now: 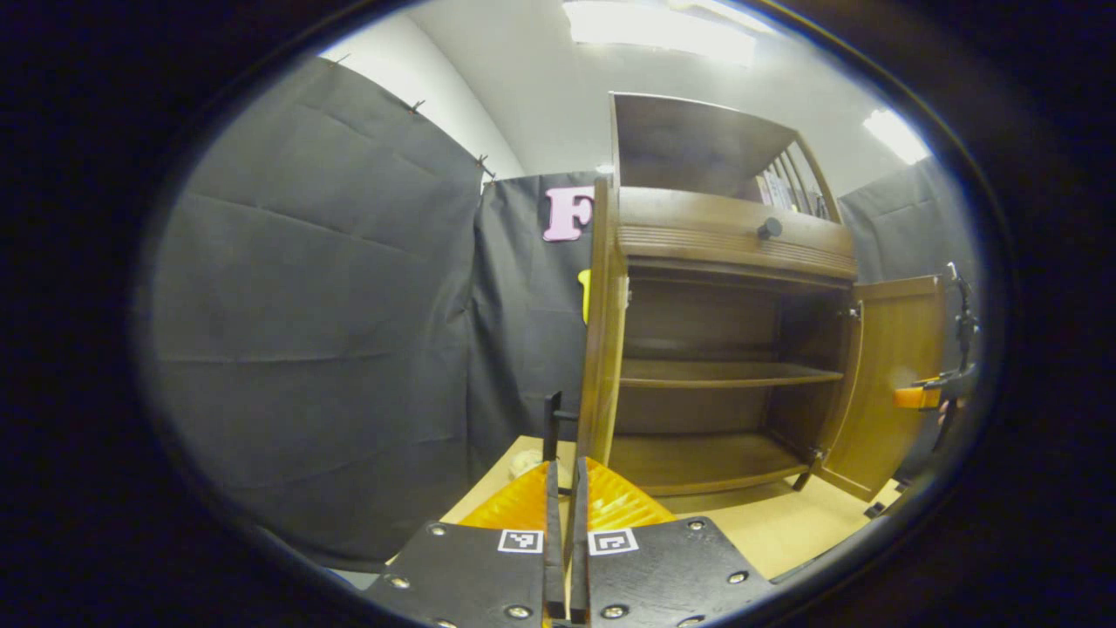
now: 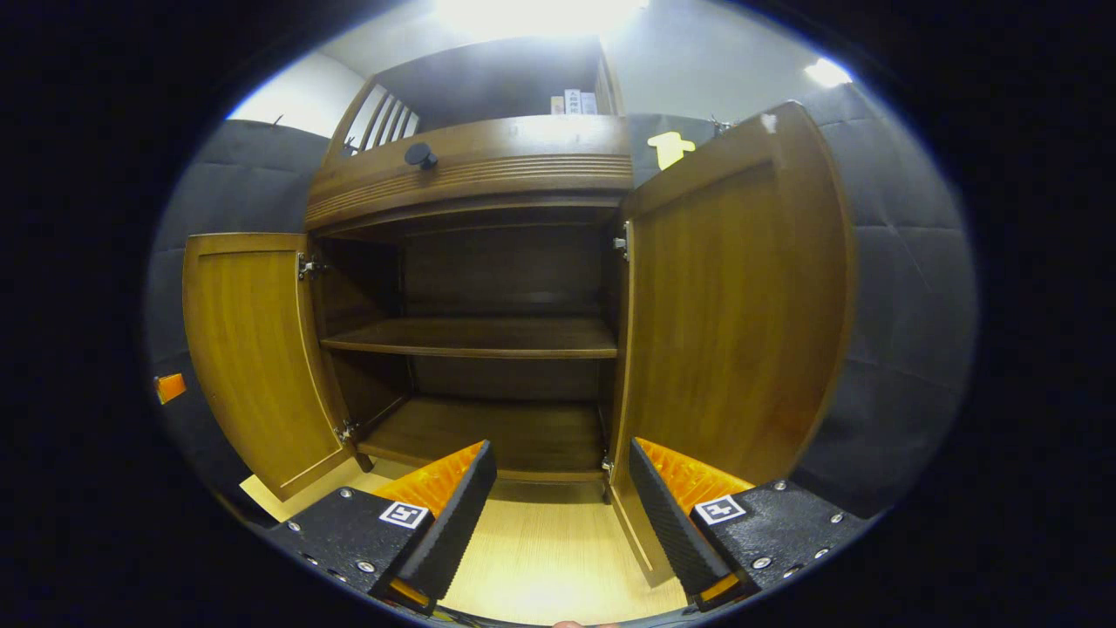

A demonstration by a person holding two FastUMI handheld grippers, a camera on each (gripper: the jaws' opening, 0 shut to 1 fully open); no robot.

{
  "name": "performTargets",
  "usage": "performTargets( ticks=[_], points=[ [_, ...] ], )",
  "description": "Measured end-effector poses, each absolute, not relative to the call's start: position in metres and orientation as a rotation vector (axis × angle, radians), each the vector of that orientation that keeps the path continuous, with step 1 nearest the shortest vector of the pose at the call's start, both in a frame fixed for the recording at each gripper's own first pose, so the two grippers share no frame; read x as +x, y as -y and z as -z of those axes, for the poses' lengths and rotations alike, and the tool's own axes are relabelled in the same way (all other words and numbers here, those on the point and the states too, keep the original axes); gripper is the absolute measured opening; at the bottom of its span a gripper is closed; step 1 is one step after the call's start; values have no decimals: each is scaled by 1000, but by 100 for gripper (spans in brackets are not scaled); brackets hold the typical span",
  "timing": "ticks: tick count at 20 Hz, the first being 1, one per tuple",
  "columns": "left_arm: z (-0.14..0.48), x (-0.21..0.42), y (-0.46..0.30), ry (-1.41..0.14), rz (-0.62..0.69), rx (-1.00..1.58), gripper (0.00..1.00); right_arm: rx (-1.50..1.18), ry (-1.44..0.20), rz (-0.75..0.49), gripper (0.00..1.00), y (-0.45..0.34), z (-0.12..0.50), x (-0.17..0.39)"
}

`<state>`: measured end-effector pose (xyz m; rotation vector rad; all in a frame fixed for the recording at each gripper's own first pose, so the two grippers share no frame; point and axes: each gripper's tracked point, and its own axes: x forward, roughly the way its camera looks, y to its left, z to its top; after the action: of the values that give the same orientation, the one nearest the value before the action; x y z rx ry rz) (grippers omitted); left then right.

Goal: Open the right door of the double-door shoe cabinet with the right hand, and open the left door with the left hand.

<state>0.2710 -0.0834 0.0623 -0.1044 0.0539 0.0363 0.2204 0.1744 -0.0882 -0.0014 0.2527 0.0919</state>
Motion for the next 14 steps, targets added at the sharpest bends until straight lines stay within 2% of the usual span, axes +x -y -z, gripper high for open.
performTargets(
  ticks=[3,4,5,8,9,12,14],
  points=[
    [-87,253,107,-31,-43,-140,4,-9,-262,-95,92,-163,91,200],
    [-94,252,122,-22,-29,-160,10,-14,-267,-103,92,-161,93,192],
    [-102,244,134,-12,-40,-168,10,-15,-273,-116,92,-160,95,185],
    [-117,235,161,8,-76,-190,48,1,-291,-163,92,-159,97,168],
    [-118,227,162,3,-103,-191,60,12,-290,-176,95,-158,95,164],
    [-128,221,179,13,-138,-156,97,31,-256,-196,92,-149,83,158],
    [-136,212,191,23,-145,-152,98,11,-225,-184,92,-131,82,155]
  ],
)
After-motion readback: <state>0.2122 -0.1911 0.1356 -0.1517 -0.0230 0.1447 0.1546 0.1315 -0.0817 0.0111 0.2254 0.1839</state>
